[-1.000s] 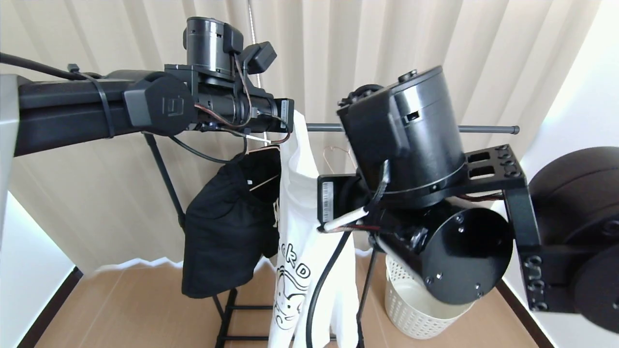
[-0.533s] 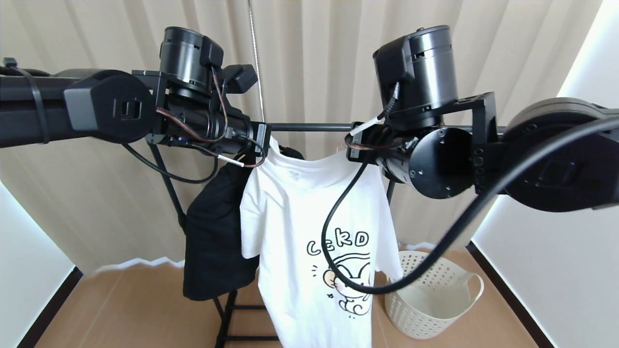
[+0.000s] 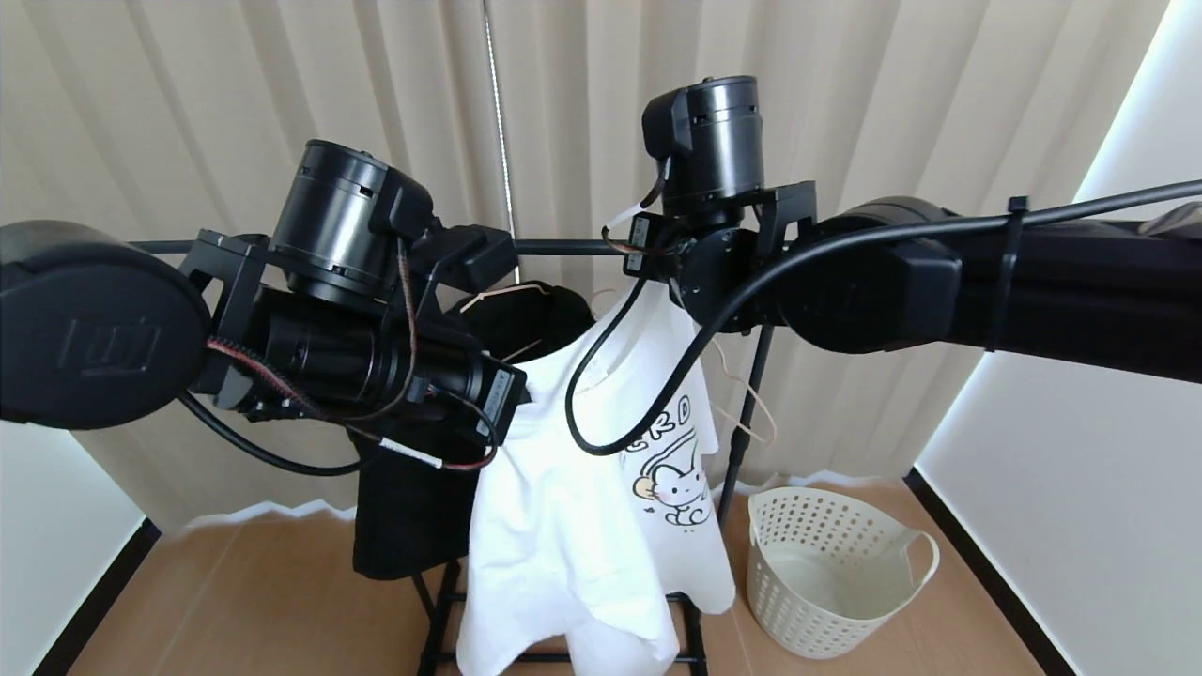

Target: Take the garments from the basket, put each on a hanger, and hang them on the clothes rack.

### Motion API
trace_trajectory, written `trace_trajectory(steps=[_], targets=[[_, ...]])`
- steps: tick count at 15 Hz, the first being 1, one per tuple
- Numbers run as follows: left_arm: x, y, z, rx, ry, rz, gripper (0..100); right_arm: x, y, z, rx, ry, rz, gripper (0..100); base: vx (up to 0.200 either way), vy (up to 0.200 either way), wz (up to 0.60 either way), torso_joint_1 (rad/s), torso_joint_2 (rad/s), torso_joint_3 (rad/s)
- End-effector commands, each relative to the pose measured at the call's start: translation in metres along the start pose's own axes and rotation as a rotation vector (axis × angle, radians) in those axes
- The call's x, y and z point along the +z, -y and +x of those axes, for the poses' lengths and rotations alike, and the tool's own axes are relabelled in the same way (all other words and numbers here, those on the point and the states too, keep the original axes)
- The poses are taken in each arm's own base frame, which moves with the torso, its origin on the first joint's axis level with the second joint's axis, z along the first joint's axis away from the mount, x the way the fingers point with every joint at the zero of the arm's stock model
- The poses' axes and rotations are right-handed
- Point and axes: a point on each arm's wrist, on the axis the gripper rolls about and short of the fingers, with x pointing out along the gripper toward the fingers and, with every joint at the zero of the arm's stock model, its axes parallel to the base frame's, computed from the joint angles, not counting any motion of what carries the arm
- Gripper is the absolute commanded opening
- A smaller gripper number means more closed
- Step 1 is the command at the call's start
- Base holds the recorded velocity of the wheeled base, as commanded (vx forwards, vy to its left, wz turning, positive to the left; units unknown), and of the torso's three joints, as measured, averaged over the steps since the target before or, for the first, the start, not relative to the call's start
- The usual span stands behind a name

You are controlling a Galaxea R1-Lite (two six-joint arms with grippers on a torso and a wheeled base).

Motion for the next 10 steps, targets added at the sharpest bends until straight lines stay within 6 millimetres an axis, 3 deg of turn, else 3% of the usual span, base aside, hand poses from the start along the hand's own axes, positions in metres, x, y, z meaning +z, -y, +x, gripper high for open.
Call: trace_trajectory(steps=[1, 4, 10], targets=[[0.000, 0.027, -0.003, -0.063, 0.036, -0.015, 0, -0.026, -0.008, 0.019, -0.013, -0.025, -0.032, 0, 0.000, 0.000, 0.00, 0.000, 0.00, 0.000], [0.001, 0.045, 0.010, -0.088, 0.045, -0.065, 0, -0.026, -0.010, 0.020, -0.005, -0.012, -0.017, 0, 0.000, 0.000, 0.00, 0.000, 0.00, 0.000], [0.004, 0.052, 0.012, -0.104, 0.077, -0.129, 0, -0.026, -0.012, 0.018, 0.002, -0.013, -0.015, 0, 0.000, 0.000, 0.00, 0.000, 0.00, 0.000]])
